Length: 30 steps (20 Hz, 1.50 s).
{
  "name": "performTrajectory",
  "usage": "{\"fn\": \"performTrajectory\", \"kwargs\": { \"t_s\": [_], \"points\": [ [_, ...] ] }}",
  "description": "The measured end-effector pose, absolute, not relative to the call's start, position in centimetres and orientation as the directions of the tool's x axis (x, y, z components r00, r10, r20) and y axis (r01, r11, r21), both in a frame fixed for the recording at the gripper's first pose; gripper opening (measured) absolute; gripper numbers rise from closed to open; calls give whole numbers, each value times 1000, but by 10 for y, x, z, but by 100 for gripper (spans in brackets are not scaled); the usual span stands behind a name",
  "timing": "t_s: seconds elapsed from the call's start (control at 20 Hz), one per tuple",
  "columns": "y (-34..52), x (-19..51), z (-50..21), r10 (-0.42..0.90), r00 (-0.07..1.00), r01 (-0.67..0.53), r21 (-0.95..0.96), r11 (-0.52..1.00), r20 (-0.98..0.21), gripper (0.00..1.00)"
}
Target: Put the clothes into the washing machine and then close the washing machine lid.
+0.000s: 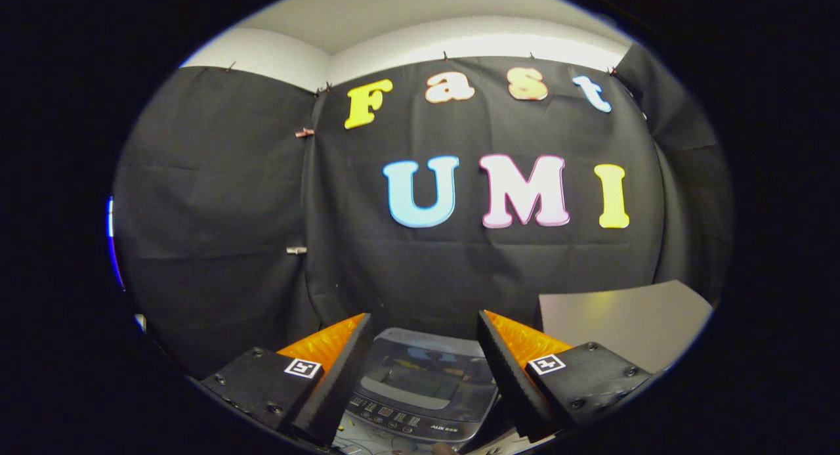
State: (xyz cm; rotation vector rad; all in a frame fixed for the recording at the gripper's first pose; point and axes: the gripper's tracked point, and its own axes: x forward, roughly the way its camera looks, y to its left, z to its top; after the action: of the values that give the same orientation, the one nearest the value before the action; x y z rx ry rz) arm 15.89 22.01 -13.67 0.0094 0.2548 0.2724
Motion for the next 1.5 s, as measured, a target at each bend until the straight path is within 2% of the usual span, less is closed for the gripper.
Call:
{"fn": "performTrajectory", "kwargs": {
  "t_s": [0.35, 0.65, 0.95, 1.5],
  "points": [
    [179, 110, -70, 239, 968, -239, 13, 971, -82, 98],
    [120, 65, -30, 147, 989, -146, -24, 989, 33, 98],
    [70, 28, -31, 68, 998, -68, -21, 997, 16, 98],
    [38, 10, -22, 41, 999, -40, -23, 999, 22, 98]
  ]
}}
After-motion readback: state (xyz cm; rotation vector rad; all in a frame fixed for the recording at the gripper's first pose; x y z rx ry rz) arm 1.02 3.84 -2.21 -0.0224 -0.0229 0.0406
